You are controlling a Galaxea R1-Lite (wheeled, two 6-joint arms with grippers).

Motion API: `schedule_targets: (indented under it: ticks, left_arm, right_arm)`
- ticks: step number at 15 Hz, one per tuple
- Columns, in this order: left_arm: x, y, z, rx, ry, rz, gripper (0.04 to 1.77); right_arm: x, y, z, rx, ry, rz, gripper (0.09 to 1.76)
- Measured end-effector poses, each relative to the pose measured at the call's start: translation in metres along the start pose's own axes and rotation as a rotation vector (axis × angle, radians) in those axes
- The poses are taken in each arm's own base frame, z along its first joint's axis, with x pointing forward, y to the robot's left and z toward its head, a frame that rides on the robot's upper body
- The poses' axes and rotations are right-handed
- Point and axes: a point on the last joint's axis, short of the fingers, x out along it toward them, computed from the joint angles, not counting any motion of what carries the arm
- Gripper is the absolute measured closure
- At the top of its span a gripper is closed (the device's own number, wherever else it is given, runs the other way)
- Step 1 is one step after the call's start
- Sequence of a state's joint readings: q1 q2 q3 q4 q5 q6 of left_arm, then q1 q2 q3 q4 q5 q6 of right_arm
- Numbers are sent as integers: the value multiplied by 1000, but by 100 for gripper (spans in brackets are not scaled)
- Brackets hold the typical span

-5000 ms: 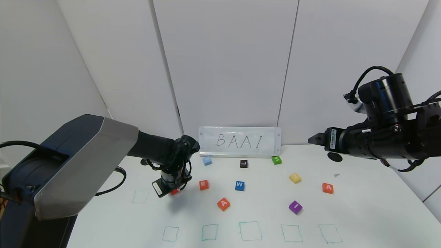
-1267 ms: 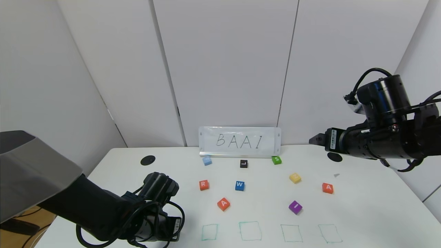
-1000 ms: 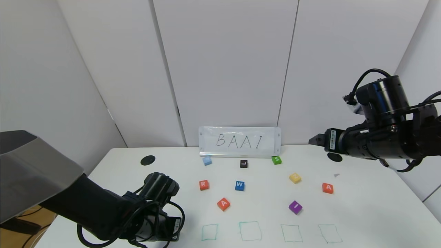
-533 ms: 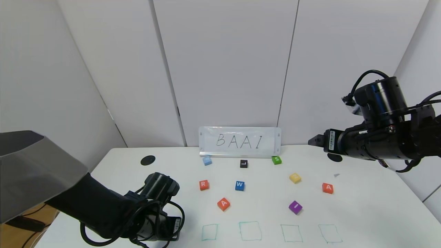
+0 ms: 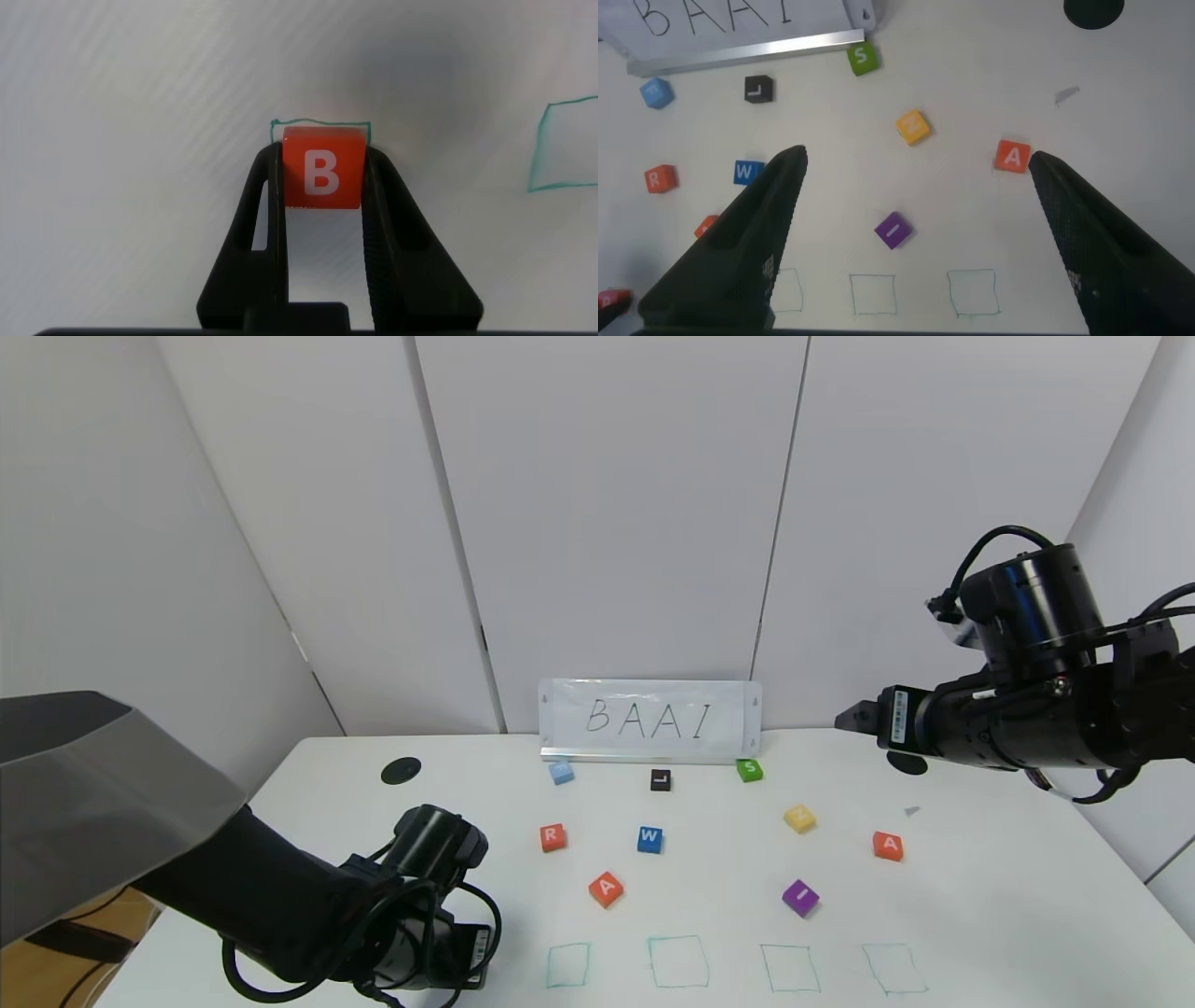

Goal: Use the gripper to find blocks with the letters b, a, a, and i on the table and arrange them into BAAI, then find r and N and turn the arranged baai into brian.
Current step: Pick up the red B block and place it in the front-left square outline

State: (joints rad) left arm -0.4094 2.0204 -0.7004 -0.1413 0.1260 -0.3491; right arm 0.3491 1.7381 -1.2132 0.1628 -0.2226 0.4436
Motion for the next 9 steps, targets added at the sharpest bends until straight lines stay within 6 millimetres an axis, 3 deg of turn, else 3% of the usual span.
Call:
schedule_targets:
  ticks: [2,5,9]
  left_arm:
    - [0,0,0,0,2,1,122]
    - [0,0,-1,4,5,1,86]
    - [0,-1,-1,5,1,-2,56]
  right_arm:
    - [0,0,0,-1,0,0,14]
    - [0,0,0,0,0,0,14]
    - [0,0,1,1,-6,3,14]
